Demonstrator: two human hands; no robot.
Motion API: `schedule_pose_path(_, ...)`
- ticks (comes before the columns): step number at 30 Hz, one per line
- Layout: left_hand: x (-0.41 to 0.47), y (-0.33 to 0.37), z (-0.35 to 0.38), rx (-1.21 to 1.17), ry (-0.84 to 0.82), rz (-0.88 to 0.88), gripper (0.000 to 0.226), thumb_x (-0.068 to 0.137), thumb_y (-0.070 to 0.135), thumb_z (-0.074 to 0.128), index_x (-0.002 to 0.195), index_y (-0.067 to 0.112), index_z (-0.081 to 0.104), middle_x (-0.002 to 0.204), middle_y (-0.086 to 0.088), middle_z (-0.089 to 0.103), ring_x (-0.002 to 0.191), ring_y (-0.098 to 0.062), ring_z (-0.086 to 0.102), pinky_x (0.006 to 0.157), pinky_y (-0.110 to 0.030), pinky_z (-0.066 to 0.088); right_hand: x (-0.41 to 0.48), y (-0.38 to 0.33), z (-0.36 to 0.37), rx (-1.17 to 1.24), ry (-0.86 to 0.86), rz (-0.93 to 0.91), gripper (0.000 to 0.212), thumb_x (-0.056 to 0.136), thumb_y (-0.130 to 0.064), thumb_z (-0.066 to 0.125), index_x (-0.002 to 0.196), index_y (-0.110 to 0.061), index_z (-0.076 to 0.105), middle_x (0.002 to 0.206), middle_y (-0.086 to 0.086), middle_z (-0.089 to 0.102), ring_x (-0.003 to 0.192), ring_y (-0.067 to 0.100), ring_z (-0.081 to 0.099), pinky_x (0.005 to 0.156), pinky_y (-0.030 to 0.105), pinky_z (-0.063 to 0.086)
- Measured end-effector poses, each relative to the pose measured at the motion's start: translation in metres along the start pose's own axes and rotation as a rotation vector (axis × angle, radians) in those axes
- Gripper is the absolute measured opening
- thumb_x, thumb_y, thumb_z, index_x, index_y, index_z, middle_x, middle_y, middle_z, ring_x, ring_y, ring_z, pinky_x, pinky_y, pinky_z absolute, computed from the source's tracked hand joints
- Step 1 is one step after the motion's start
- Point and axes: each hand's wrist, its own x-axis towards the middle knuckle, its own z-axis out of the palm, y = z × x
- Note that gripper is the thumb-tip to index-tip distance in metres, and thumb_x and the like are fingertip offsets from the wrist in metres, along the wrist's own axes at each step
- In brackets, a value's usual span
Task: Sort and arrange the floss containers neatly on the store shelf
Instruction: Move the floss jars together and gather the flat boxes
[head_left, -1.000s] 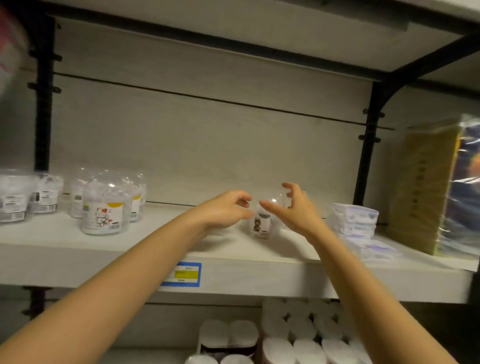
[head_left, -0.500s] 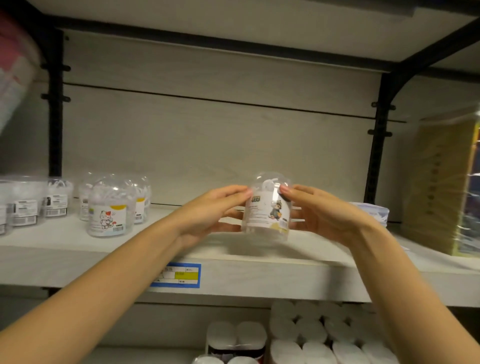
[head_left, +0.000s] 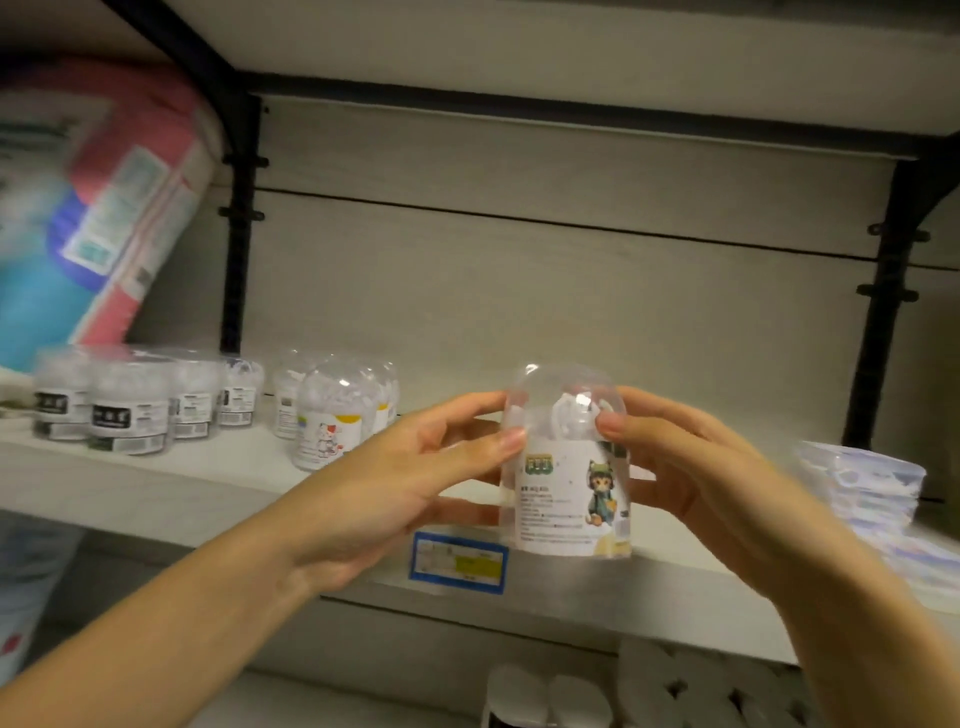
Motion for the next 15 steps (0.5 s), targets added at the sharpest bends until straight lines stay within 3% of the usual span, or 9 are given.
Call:
schedule_pose_path(3, -0.032, -0.007, -0.028, -0.004, 0.042, 0.0, 0.038, 0.082, 0.033, 0.064, 0.12, 0.034, 0.06, 0.119, 0.006, 0.065, 0.107, -0.009, 0.064, 0.078, -0.024, 0.055, 0.003, -0.003, 0.041, -0.057, 0.058, -0.028, 0.05, 0.049, -0.066, 0.062, 0.097, -0.05, 0.062, 0.095, -0.027, 0.07, 0.088, -0.008, 0.066, 0.075, 0.018, 0.05)
schedule_pose_path(6, -0.063, -0.014, -0.067, 0.033, 0.021, -0.029, 0.045, 0.08, 0.033, 0.064, 0.125, 0.035, 0.055, 0.121, 0.007, 0.065, 0.113, -0.011, 0.061, 0.089, -0.028, 0.053, 0.013, -0.002, 0.085, -0.078, 0.03, -0.063, 0.047, 0.053, -0.065, 0.071, 0.097, -0.055, 0.06, 0.103, -0.031, 0.066, 0.091, -0.011, 0.063, 0.067, 0.011, 0.05)
schedule_pose_path(8, -0.077, -0.012, -0.095, 0.094, 0.036, -0.039, 0.047, 0.08, 0.034, 0.066, 0.126, 0.034, 0.054, 0.119, 0.004, 0.067, 0.112, -0.012, 0.062, 0.094, -0.027, 0.05, 0.027, -0.003, 0.113, -0.049, 0.02, -0.087, 0.038, 0.061, -0.057, 0.074, 0.097, -0.052, 0.062, 0.107, -0.028, 0.065, 0.093, -0.009, 0.063, 0.065, 0.01, 0.052)
schedule_pose_path(12, -0.088, 0.009, -0.153, 0.266, 0.094, 0.031, 0.046, 0.073, 0.027, 0.061, 0.117, 0.037, 0.056, 0.111, 0.013, 0.068, 0.098, 0.001, 0.065, 0.074, -0.011, 0.051, 0.065, -0.016, 0.16, -0.057, 0.048, -0.165, 0.055, 0.064, -0.046, 0.073, 0.115, -0.04, 0.054, 0.113, -0.021, 0.063, 0.1, -0.002, 0.064, 0.079, 0.016, 0.054)
schedule_pose_path(15, -0.081, 0.029, -0.194, 0.481, 0.108, 0.086, 0.052, 0.071, 0.036, 0.062, 0.122, 0.043, 0.053, 0.113, 0.014, 0.064, 0.098, 0.002, 0.064, 0.082, -0.02, 0.053, 0.097, -0.035, 0.181, -0.126, 0.116, -0.218, 0.065, 0.061, -0.046, 0.07, 0.121, -0.035, 0.048, 0.113, -0.019, 0.062, 0.101, -0.003, 0.062, 0.084, 0.02, 0.053)
